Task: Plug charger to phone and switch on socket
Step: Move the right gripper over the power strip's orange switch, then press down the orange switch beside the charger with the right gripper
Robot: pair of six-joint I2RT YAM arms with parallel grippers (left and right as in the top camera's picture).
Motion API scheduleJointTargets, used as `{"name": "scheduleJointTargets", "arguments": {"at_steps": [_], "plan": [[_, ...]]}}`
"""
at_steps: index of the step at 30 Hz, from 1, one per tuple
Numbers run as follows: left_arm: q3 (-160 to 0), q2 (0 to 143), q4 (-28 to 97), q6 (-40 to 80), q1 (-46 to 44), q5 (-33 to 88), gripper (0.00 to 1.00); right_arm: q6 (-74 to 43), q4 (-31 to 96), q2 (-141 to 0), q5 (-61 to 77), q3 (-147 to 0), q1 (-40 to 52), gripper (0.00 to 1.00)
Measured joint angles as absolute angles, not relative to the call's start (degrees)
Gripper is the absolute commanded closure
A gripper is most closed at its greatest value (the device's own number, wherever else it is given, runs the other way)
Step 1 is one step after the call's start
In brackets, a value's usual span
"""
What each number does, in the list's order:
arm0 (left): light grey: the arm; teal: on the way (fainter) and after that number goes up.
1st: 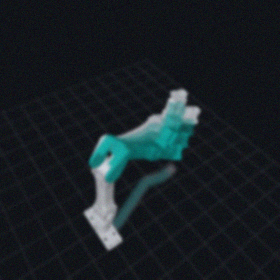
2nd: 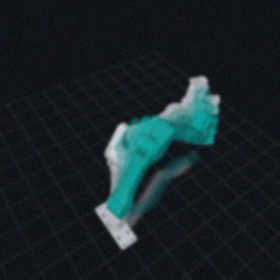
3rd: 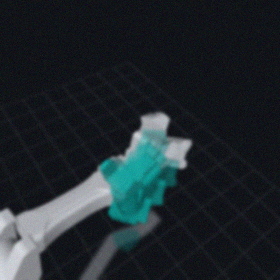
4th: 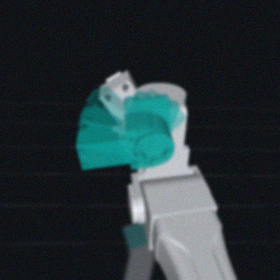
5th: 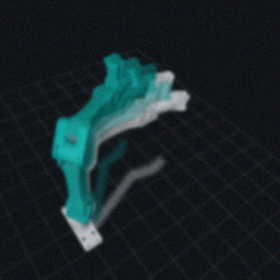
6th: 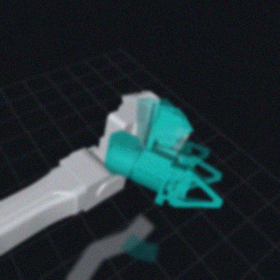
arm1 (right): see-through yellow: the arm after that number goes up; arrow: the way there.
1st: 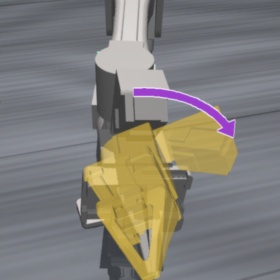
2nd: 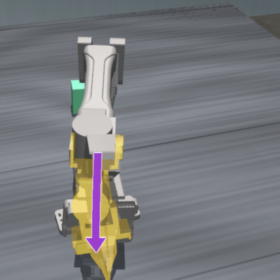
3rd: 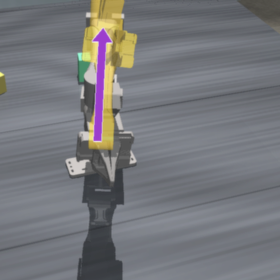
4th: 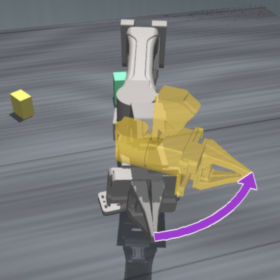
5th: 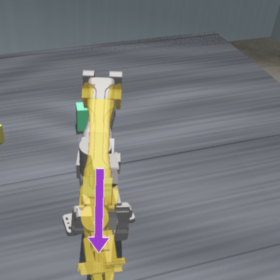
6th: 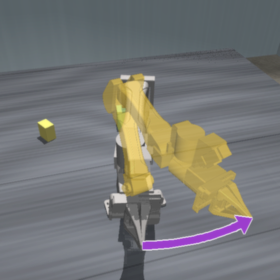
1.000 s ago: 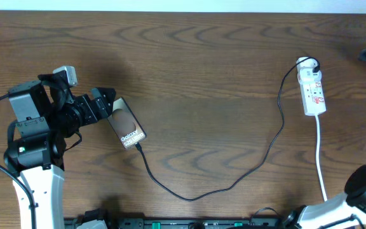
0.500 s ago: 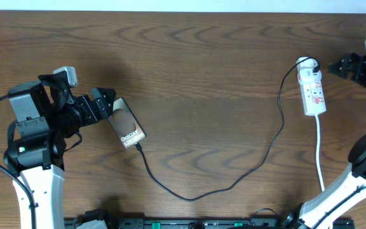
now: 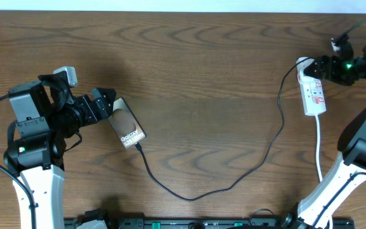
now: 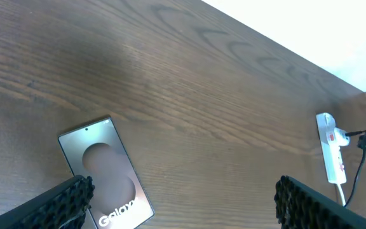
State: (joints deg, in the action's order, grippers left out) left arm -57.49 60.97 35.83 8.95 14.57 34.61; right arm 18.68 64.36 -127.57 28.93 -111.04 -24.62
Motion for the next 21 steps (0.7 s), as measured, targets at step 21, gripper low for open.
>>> {"name": "scheduleJointTargets", "arguments": {"at_steps": [21], "plan": [[-57.5,61.0,36.2,9.0,14.6,34.6,0.07,13.2,61.6,-129.2,23.2,-110.5,-23.6,0.08]]}}
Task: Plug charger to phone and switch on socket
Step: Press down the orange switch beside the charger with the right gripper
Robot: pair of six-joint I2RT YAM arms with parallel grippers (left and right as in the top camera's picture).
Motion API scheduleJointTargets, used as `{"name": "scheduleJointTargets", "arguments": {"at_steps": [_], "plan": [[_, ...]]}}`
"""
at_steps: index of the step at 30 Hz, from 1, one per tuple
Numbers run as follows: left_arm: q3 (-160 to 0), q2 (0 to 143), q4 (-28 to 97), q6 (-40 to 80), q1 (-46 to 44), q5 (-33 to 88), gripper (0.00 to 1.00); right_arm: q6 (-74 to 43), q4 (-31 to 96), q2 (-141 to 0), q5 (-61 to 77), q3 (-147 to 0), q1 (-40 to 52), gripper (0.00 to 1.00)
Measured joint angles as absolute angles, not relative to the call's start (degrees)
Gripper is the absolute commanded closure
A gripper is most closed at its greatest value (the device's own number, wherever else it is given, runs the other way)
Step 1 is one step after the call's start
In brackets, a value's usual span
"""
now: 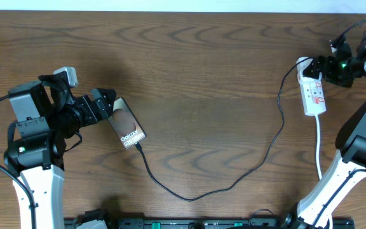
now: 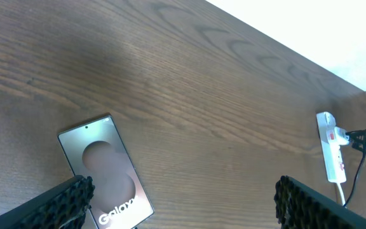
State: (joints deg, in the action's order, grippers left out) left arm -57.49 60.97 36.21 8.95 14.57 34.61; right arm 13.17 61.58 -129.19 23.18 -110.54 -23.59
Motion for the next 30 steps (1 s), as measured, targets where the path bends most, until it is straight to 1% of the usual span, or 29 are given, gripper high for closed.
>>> {"name": "scheduleJointTargets", "arguments": {"at_steps": [19,30], "plan": [[-57.5,61.0,37.0,9.0,14.6,34.6,0.07,12.0,60.9,-130.9,24.1,-110.0,-22.2,0.07],[-57.5,61.0,37.1,9.0,14.6,34.6,0.07,10.2,59.7,-130.8,24.0,-107.7,-22.2,0.05]]}}
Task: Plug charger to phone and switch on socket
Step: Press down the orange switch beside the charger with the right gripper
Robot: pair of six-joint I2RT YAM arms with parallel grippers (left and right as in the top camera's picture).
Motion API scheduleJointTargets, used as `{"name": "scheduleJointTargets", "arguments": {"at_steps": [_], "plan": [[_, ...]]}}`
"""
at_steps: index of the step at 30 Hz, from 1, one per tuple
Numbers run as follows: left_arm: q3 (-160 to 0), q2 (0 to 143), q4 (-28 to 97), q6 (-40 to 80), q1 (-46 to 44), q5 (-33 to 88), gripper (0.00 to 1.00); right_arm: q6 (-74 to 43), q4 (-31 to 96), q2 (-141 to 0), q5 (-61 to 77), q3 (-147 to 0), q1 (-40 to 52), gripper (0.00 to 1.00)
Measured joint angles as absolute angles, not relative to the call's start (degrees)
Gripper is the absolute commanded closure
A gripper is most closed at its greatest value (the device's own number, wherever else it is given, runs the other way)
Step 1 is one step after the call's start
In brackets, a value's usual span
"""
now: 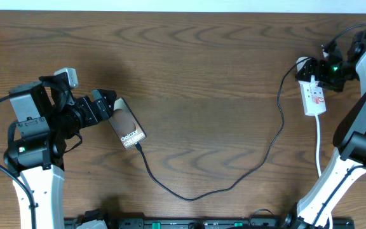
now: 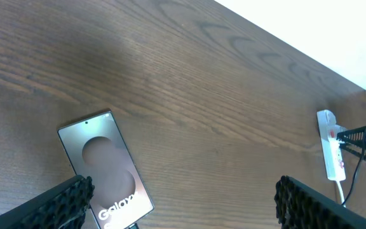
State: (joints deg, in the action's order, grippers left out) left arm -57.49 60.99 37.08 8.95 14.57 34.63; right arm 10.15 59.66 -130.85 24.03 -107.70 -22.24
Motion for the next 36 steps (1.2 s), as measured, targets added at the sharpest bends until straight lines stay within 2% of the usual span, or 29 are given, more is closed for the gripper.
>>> {"name": "scheduleJointTargets", "arguments": {"at_steps": [28,36], "plan": [[-57.5,61.0,36.9,9.0,14.6,34.6,0.07,7.8,56.9,-130.2,28.1,-106.0,-22.8,0.04],[-57.5,61.0,36.9,9.0,14.6,34.6,0.07,4.9,57.4,-130.1,26.2,-106.0,-22.5,0.01]]}}
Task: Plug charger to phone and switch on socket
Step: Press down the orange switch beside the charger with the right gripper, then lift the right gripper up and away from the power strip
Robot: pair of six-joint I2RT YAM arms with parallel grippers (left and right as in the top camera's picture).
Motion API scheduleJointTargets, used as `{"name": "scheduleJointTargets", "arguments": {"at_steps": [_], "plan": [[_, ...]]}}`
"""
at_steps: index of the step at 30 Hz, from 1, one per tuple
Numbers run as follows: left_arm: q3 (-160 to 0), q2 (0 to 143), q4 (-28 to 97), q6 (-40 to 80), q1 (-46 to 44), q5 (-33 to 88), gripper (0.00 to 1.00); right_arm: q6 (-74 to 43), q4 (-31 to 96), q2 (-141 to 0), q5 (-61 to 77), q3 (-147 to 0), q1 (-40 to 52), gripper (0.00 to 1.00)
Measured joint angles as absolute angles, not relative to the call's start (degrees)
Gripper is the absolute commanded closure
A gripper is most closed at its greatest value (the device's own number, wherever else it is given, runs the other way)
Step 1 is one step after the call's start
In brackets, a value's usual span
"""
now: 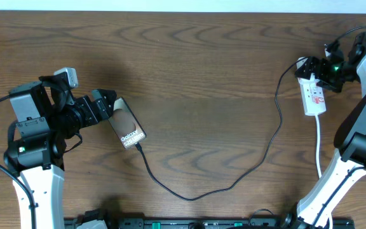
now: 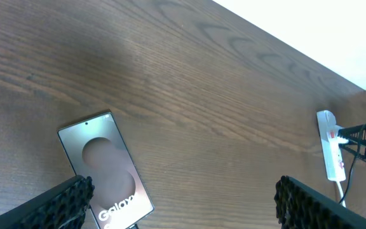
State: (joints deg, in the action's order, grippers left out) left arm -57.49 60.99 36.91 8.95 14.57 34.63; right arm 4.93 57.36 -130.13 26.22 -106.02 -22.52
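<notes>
The phone (image 1: 128, 127) lies face up on the wooden table, showing "Galaxy", and it also shows in the left wrist view (image 2: 107, 168). A black charger cable (image 1: 234, 181) runs from its lower end to the white socket strip (image 1: 313, 95) at the far right. My left gripper (image 1: 108, 102) stands open at the phone's upper end, with one finger (image 2: 62, 203) beside the phone and the other (image 2: 316, 203) far apart. My right gripper (image 1: 315, 69) looks shut, its tips on the strip's top end next to the charger plug (image 1: 302, 63).
The strip's white lead (image 1: 318, 152) runs down toward the table's front edge. The cable loops across the middle of the table (image 1: 202, 70). The table's far edge lies just behind the strip.
My right gripper stays at the strip's top end, shifted only slightly. The cable beside the strip bows a little further left. The left arm and phone have not moved.
My right gripper first hung just right of the strip's top end. At each later moment it stood closer, and its tips now rest on the strip by the plug. Throughout, the phone lay cabled under my open left gripper.
</notes>
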Motion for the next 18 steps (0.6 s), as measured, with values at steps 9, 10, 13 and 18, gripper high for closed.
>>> {"name": "scheduleJointTargets", "arguments": {"at_steps": [9,10,13,18], "plan": [[-57.5,61.0,36.9,9.0,14.6,34.6,0.07,-0.9,60.1,-130.0,19.6,-106.8,-22.0,0.01],[-57.5,61.0,36.9,9.0,14.6,34.6,0.07,-1.9,61.1,-130.0,18.2,-106.8,-22.3,0.01],[-57.5,61.0,36.9,9.0,14.6,34.6,0.07,-3.7,63.2,-130.5,15.8,-106.8,-23.3,0.01],[-57.5,61.0,36.9,9.0,14.6,34.6,0.07,-5.2,65.4,-130.8,13.1,-107.3,-24.1,0.01]]}}
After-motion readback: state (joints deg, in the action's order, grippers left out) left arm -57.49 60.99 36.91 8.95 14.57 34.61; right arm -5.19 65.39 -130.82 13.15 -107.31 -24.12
